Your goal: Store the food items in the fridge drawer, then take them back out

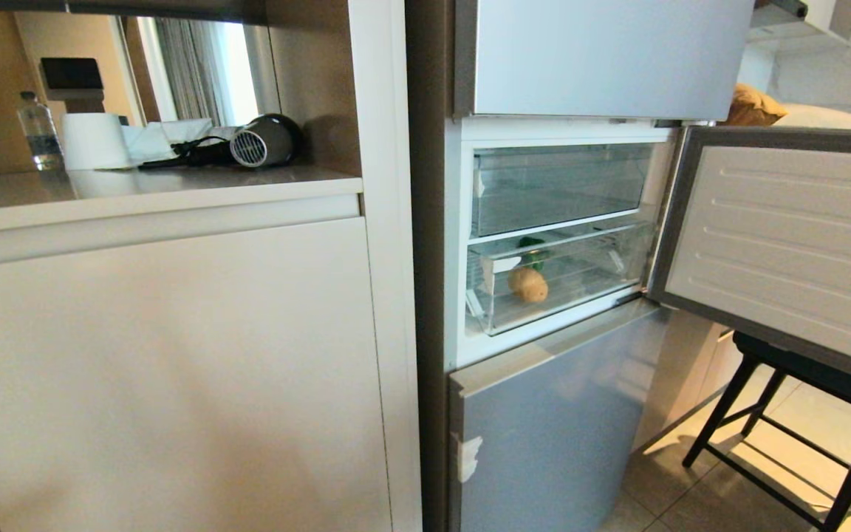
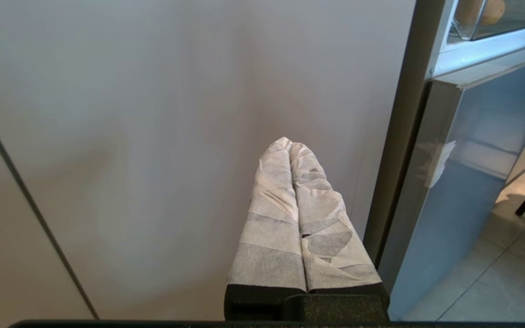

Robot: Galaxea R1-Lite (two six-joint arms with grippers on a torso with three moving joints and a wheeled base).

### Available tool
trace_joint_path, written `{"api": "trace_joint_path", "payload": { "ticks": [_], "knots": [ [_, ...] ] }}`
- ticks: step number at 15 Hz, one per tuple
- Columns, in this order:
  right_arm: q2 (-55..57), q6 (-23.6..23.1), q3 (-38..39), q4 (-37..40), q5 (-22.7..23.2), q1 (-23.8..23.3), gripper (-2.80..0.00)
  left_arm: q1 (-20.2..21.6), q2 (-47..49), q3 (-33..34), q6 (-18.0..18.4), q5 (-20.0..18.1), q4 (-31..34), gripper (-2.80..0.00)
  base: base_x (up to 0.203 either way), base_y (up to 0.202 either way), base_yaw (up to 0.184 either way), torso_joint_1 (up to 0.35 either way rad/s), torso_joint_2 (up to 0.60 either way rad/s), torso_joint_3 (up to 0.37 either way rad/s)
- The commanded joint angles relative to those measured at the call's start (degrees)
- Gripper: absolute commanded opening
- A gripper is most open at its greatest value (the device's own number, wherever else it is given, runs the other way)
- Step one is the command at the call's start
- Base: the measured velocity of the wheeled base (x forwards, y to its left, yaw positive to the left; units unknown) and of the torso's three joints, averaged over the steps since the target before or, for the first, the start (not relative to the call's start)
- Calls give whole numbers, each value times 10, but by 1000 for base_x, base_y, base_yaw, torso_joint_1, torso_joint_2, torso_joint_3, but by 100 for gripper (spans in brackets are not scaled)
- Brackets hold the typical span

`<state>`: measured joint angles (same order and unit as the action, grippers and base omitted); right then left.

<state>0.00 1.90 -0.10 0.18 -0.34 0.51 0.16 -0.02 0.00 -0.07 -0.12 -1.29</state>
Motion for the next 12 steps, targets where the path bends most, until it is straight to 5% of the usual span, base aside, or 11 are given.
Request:
{"api": "trace_joint_path", "payload": {
  "ticks": [1,12],
  "knots": [
    [1,0,0,0,0,0,-280,0,0,6,0,0,0,-280,-2,-77,-15,-2,3,-1],
    [1,0,0,0,0,0,-280,0,0,6,0,-1,0,-280,0,-186,1,3,2,4]
  ]
}}
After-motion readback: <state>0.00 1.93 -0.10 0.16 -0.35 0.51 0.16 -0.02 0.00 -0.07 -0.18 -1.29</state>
